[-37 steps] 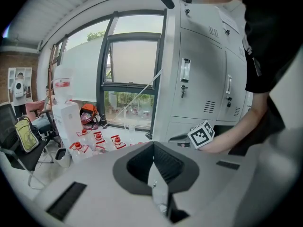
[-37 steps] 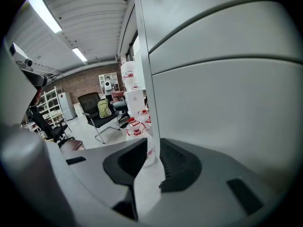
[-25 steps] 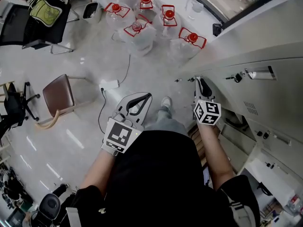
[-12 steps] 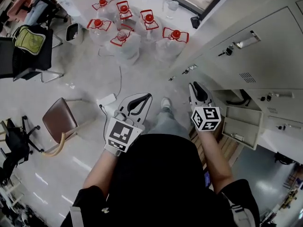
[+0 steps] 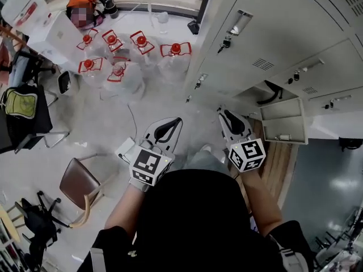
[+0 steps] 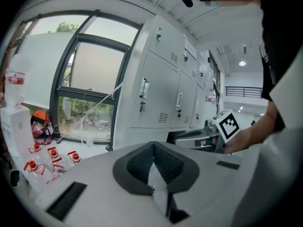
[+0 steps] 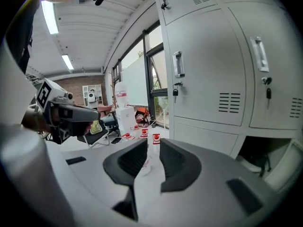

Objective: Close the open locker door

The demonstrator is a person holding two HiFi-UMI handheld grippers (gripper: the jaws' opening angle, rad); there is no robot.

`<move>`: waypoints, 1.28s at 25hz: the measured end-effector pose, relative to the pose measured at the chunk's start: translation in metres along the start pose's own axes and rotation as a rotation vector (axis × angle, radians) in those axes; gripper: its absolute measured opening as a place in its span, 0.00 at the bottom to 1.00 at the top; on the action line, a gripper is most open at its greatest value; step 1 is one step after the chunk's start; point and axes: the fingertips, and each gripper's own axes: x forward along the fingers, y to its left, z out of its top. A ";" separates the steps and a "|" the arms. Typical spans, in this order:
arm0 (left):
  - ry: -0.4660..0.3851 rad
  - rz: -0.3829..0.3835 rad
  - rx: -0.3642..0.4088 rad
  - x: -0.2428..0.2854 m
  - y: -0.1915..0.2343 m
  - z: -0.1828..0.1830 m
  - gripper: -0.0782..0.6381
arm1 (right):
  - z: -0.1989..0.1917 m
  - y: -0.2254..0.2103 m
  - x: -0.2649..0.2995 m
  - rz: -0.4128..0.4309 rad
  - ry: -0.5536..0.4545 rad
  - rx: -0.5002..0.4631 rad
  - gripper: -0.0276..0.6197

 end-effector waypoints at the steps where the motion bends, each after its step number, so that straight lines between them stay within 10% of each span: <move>1: 0.000 -0.015 0.008 0.006 -0.005 0.005 0.14 | 0.005 -0.003 -0.009 -0.008 -0.007 0.006 0.19; 32: -0.173 -0.153 0.106 0.091 -0.119 0.139 0.14 | 0.139 -0.082 -0.138 -0.010 -0.327 0.009 0.17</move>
